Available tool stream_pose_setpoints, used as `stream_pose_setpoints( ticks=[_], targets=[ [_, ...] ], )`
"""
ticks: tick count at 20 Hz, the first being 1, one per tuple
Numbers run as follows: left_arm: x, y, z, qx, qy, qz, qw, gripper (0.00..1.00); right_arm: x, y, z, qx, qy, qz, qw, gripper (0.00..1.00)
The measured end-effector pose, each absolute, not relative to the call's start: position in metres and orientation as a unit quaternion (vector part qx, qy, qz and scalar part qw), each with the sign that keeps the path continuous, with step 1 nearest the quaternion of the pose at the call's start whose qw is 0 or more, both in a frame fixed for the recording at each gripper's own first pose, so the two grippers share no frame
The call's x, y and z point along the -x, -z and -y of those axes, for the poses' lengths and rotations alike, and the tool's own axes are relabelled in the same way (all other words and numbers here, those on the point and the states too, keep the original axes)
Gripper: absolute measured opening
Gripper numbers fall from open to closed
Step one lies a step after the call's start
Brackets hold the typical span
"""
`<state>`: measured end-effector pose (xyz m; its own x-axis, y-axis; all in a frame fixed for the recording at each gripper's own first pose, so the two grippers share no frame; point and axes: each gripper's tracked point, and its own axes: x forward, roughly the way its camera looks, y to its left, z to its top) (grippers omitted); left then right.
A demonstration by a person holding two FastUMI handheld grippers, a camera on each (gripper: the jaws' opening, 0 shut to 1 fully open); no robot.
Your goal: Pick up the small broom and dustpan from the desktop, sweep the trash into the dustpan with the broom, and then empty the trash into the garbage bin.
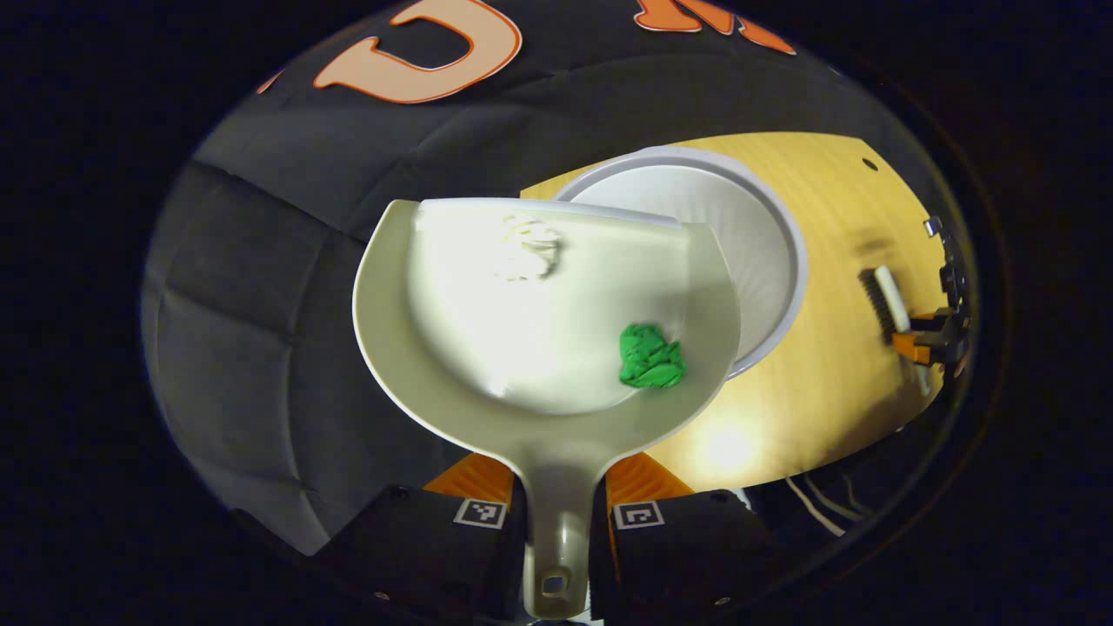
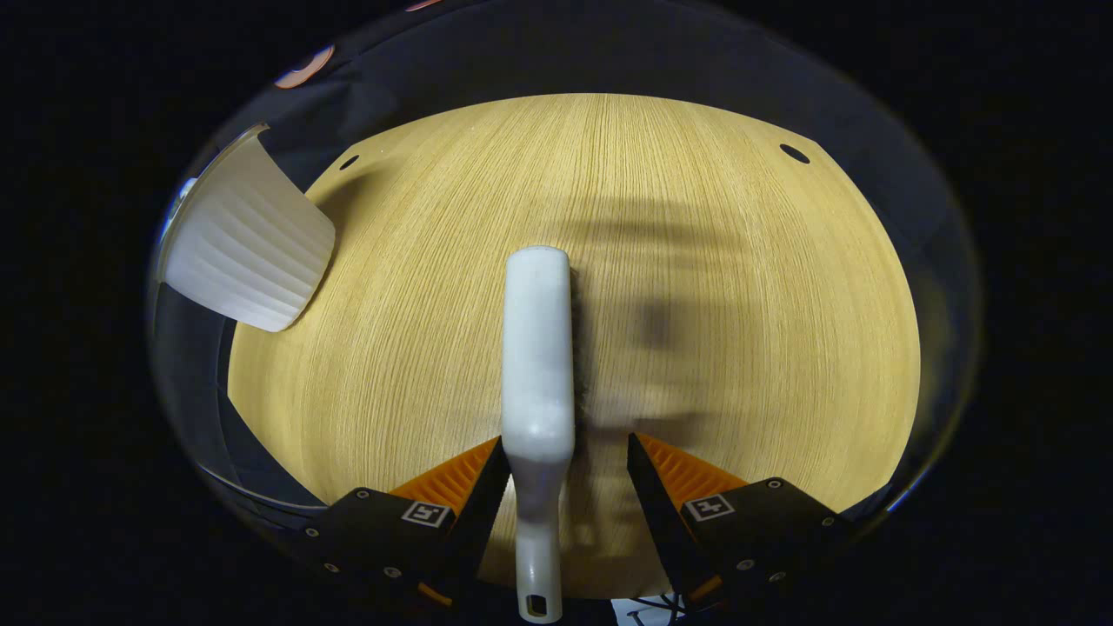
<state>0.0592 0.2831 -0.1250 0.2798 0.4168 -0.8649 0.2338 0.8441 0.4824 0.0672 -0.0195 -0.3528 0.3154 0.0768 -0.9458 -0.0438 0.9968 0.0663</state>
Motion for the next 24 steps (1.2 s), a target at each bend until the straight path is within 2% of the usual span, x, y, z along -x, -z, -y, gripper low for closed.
stream_pose_setpoints(
  ticks=[7,12,16,18,22,24],
  targets=[
    [-0.070,0.089,-0.322,-0.503,-0.075,-0.533,0.676,0.30,-0.065,0.349,0.020,-0.021,-0.045,-0.582,0.812,0.84],
    [-0.096,0.077,-0.333,-0.664,-0.076,-0.454,0.589,0.29,-0.064,0.350,0.021,-0.028,-0.048,-0.583,0.810,0.84],
    [-0.098,0.077,-0.325,-0.682,-0.074,-0.441,0.578,0.30,-0.063,0.350,0.023,-0.028,-0.049,-0.582,0.811,0.84],
    [-0.101,0.083,-0.327,-0.648,-0.081,-0.447,0.611,0.30,-0.064,0.349,0.024,-0.032,-0.050,-0.580,0.812,0.84],
    [-0.083,0.120,-0.298,-0.454,-0.085,-0.488,0.741,0.30,-0.064,0.349,0.026,-0.040,-0.049,-0.581,0.812,0.84],
    [-0.088,0.129,-0.273,-0.368,-0.079,-0.488,0.787,0.30,-0.063,0.349,0.027,-0.041,-0.049,-0.582,0.811,0.84]
  ],
)
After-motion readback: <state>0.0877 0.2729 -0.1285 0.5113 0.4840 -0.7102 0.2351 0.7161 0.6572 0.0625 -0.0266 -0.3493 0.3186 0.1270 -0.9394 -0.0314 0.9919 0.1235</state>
